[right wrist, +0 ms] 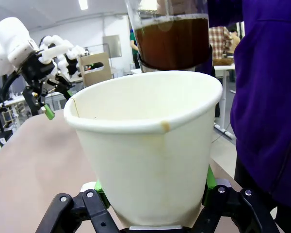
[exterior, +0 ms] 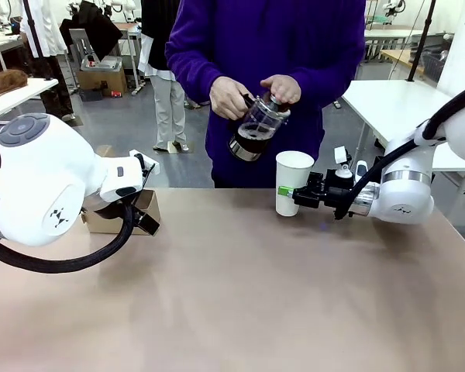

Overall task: Pour a drink into a cup and package it in a carrier.
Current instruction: When a person places the Paper Cup Lid on the 600 ml Paper Cup , lift the 600 ml Paper Cup.

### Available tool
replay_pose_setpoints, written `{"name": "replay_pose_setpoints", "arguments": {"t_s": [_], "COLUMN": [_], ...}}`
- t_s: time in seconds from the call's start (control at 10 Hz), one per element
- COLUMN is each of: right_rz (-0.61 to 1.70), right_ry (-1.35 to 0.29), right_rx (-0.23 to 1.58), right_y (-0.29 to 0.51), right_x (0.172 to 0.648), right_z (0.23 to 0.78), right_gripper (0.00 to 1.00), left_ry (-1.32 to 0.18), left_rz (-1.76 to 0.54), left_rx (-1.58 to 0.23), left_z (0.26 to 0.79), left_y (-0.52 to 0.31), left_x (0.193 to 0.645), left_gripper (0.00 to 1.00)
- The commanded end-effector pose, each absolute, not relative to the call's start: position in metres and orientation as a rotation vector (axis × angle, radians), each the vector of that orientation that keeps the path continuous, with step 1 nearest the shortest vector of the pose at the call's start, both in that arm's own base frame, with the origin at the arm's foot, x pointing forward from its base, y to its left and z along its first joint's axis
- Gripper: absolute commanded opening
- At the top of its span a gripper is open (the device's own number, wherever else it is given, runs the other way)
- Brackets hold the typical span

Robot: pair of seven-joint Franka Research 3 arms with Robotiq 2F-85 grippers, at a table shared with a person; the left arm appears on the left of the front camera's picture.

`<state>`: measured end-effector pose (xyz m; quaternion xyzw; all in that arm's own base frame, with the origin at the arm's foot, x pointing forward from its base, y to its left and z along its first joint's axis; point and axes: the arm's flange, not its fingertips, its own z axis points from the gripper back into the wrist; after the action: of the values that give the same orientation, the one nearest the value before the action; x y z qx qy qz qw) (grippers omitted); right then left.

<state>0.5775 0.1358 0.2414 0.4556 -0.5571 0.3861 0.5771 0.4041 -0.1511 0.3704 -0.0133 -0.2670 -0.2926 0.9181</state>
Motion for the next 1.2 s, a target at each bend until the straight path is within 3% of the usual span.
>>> {"name": "replay_pose_setpoints", "arguments": {"t_s": [0.0,1.1], "right_rz": [0.908,0.908], "right_ry": [-1.301,-1.301], "right_rx": [1.064,1.064], "right_y": [0.1376,0.1376], "right_x": [0.5765,0.5765], "right_z": [0.2428,0.2428], "right_gripper": [0.81,0.81], "left_ry": [-0.550,-0.550], "left_rz": [-0.602,-0.602], "left_rx": [-0.029,-0.029], "left_z": [0.3706,0.3706], "left_y": [-0.1511,-0.1511], "left_x": [0.4037,0.4037], "left_gripper": [1.00,1.00]}}
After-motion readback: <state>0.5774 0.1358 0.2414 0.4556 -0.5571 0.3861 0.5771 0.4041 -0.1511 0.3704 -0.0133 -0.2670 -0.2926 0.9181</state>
